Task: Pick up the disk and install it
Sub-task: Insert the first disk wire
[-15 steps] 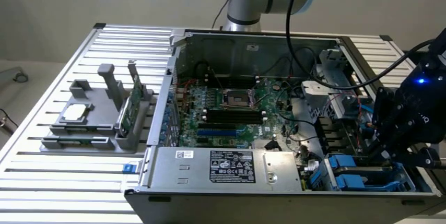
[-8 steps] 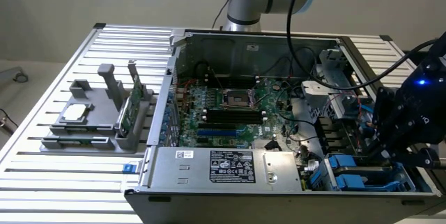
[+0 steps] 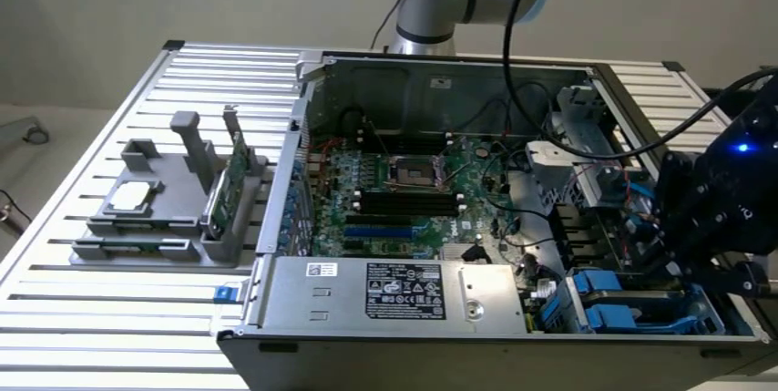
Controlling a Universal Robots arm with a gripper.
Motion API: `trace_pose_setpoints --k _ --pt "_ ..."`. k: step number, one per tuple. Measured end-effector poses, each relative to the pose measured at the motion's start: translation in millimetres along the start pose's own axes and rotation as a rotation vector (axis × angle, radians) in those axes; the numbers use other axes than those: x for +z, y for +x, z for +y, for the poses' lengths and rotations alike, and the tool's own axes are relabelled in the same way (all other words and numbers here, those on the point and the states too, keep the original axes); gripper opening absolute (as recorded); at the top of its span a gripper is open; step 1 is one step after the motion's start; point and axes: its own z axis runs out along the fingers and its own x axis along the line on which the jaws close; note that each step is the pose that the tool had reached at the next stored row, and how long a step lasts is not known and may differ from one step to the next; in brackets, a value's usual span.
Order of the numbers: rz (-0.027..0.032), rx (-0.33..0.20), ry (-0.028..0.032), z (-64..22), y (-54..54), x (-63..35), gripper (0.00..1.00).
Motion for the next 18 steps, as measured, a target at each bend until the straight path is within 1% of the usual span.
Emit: trace_pose_setpoints --k 3,8,11,18 --pt "0.0136 0.0 0.0005 0.4 -4.4 -0.1 0.17" --pt "0.0295 0.0 0.0013 0.4 -9.5 -0.4 0.17" --pt "0.0361 -0.001 0.0017 0.5 -12.6 -0.6 0.17" --pt "0.0472 -0.006 0.0024 -1.0 -14.7 -0.1 0.17"
